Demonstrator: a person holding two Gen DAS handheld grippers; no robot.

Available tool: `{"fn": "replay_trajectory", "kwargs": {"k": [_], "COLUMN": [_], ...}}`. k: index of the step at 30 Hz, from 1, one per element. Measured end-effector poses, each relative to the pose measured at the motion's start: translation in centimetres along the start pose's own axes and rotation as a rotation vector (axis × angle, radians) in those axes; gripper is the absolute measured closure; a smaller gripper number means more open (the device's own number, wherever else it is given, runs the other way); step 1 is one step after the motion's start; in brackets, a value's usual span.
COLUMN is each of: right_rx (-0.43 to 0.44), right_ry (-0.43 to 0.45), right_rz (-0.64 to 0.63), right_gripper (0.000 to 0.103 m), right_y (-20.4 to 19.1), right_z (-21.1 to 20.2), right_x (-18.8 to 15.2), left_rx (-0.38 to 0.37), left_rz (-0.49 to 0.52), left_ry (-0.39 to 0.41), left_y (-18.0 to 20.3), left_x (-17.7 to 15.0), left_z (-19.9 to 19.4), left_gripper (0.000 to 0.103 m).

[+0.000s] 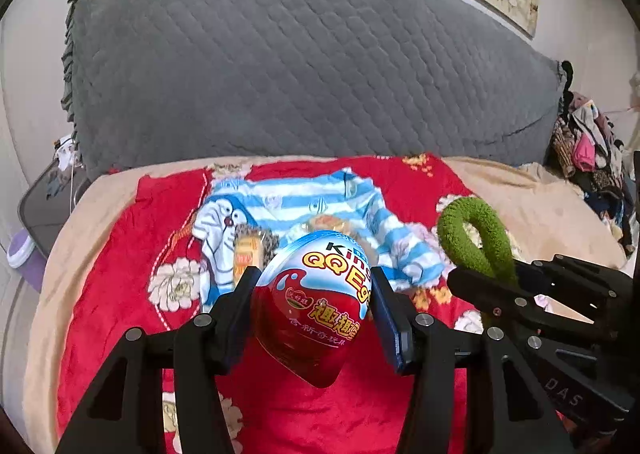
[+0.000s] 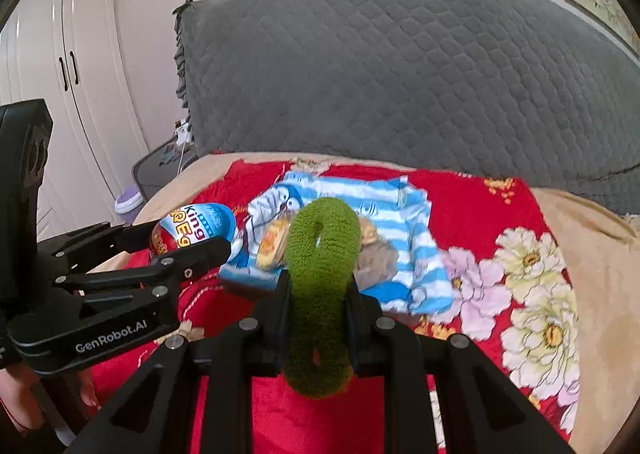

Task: Organize objects
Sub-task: 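Lift the Kinder egg and green ring and carry both over the tray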

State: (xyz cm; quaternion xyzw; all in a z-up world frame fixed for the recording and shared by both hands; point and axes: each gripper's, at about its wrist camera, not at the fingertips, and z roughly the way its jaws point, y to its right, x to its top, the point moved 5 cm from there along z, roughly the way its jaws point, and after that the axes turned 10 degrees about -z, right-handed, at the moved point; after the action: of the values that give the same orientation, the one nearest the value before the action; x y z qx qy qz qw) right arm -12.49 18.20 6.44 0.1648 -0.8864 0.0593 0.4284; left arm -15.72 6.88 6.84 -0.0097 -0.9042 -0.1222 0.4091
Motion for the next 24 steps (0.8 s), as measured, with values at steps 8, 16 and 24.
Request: {"fn": "replay_trajectory", "kwargs": {"k": [8, 16, 24], "right_rx": [-0.003, 0.002, -0.001], "right_ry": [0.005, -0.011, -0.029], "right_rz": [-0.004, -0.002, 0.003], "right_gripper": [0.08, 0.08, 0.08], "right_y": [0.9, 2.0, 2.7], "right_z": [0.9, 3.4, 6.2], "right_x": [2.0, 2.9, 2.7], "left_rx": [0.007, 0.015, 0.023], "left_rz": [0.017, 0.005, 0.008], "left_ry": [-0.001, -0.008, -0.02], "left_y": [0.6, 0.1, -0.6], "left_x": [1.8, 3.0, 3.2], "left_z": [1.0, 3.2, 6.1], "left_gripper": [0.048, 0.048, 0.048]}}
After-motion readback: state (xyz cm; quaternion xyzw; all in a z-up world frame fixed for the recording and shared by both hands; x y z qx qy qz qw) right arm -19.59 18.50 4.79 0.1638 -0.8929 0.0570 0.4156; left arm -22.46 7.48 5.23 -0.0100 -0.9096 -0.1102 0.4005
